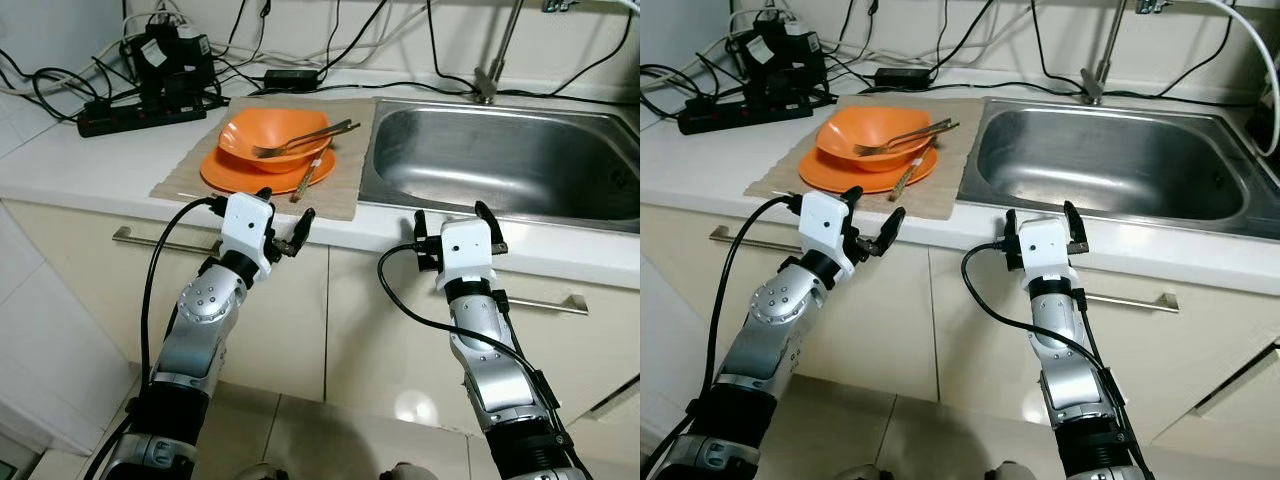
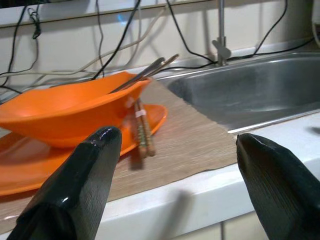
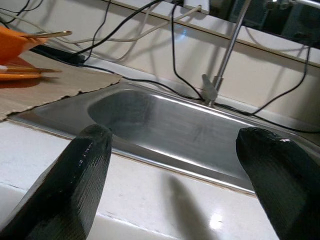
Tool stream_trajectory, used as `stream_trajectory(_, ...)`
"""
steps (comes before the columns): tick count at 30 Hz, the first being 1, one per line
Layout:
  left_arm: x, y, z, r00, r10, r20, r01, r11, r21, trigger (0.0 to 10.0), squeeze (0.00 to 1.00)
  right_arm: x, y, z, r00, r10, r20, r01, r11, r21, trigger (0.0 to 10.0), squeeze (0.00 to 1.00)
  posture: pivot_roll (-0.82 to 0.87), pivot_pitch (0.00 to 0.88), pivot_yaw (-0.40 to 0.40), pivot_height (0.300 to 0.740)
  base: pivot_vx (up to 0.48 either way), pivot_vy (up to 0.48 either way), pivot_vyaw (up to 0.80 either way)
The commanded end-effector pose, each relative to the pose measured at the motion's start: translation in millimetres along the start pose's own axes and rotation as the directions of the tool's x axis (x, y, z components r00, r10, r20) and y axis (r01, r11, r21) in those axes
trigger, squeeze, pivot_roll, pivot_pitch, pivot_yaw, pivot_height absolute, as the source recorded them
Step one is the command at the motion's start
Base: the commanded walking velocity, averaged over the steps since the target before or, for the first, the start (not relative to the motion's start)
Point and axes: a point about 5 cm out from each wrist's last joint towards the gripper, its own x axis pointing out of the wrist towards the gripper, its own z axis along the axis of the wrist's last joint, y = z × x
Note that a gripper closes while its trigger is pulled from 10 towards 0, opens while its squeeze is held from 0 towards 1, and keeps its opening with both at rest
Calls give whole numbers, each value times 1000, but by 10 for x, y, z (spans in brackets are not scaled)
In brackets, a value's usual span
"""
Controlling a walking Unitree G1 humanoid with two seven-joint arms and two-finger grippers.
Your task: Kitchen organization
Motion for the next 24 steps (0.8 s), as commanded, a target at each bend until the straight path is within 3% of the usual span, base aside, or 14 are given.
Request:
stream_trajectory(1, 13, 9, 41, 1000, -2, 10, 2, 1000, 9, 10000, 0, 15, -11, 48, 1000, -8, 30, 8, 1000, -7, 10000, 0, -53, 0, 40, 707, 0, 0, 0)
stream_trajectory(8, 63, 85, 165, 998, 43, 34, -44, 999, 31, 10000, 0, 101, -90, 202, 996, -28, 84, 30, 999, -17, 10000, 0, -53, 0, 43, 707, 0, 0, 0)
stream_trajectory(12, 187, 239, 424, 995, 77, 58, -79, 996, 32, 10000, 0, 259, -240, 342, 993, -64, 99, 63, 998, 6, 10000, 0, -53, 0, 50, 707, 0, 0, 0)
stream_trajectory(16, 251, 315, 586, 994, 77, 79, -82, 994, 67, 10000, 0, 299, -296, 380, 991, -84, 108, 83, 996, 10, 10000, 0, -55, 0, 54, 707, 0, 0, 0)
stream_trajectory(24, 283, 253, 571, 999, 33, 41, -37, 996, 86, 10000, 0, 204, -191, 295, 995, -73, 67, 71, 997, 25, 10000, 0, -62, 0, 61, 707, 0, 0, 0)
